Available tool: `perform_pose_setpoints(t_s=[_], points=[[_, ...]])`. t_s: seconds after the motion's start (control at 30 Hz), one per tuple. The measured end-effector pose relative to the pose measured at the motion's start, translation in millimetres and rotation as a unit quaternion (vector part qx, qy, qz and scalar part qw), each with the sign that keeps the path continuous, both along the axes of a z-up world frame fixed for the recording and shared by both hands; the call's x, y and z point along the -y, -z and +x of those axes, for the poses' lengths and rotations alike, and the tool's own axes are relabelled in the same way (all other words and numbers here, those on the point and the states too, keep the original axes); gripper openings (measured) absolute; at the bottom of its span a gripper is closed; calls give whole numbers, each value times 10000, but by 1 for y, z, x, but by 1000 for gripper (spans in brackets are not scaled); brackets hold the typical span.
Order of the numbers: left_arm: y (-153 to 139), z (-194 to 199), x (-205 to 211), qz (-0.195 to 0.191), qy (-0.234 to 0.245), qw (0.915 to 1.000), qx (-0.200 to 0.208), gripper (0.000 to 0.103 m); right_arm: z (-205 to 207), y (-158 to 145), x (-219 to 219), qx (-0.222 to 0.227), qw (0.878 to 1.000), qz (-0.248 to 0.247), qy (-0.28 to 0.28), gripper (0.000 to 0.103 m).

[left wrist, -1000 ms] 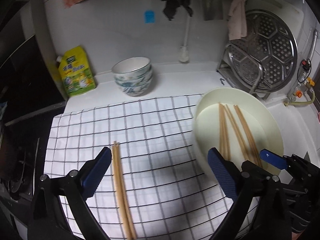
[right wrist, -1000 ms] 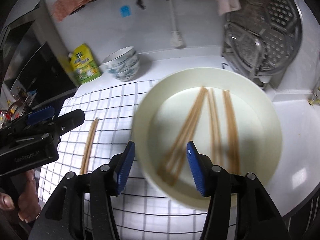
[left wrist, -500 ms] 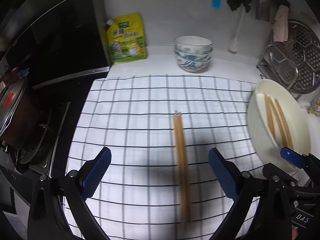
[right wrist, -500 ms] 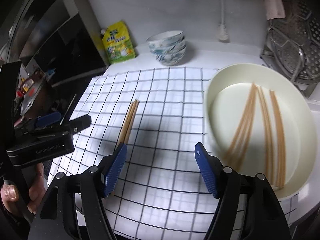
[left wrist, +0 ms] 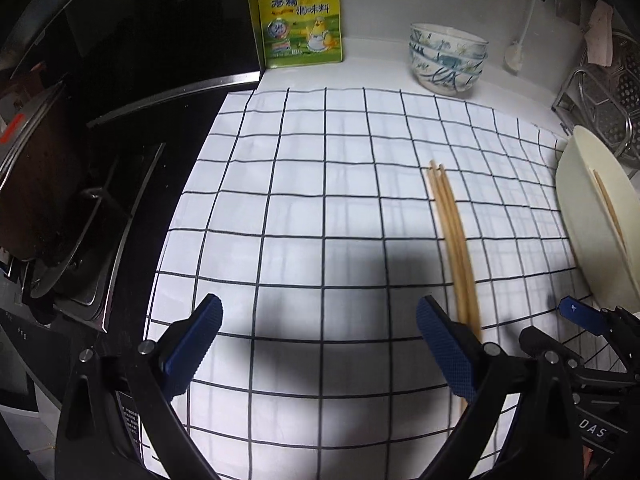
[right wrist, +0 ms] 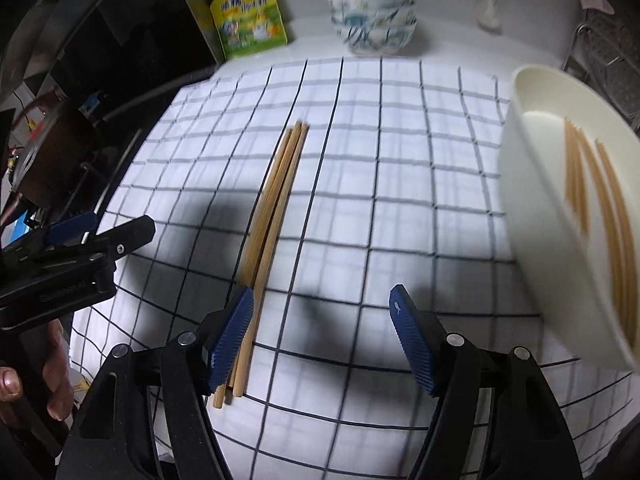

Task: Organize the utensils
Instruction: 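Move both open tools back to the chopsticks on the cloth, then close the right tool on one chopstick while the left tool grasps another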

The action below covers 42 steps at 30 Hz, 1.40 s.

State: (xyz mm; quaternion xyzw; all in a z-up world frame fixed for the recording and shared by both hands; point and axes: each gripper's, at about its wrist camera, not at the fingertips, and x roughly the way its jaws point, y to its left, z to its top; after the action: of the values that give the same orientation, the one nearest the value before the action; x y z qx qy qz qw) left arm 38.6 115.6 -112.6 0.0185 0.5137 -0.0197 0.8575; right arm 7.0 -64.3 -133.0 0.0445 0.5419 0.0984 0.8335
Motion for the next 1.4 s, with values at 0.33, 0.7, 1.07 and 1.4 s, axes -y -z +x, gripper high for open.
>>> perform_pose_setpoints(t_s=[0.33, 0.7, 1.07, 1.4], points=[[14, 5, -13, 73, 139, 9998, -86, 96, 6, 15, -30, -1, 9998, -218, -48, 67], [17, 3, 5, -137, 413, 9990, -114, 96, 4, 21, -12, -69, 9986, -455, 275, 67], [23, 2, 32, -245, 634, 9976, -134, 96, -1, 19, 13, -59, 9969, -584, 530, 67], [31, 3, 49, -350, 661, 9970, -188, 96, -13, 21, 30, 7, 9951, -731, 667, 67]])
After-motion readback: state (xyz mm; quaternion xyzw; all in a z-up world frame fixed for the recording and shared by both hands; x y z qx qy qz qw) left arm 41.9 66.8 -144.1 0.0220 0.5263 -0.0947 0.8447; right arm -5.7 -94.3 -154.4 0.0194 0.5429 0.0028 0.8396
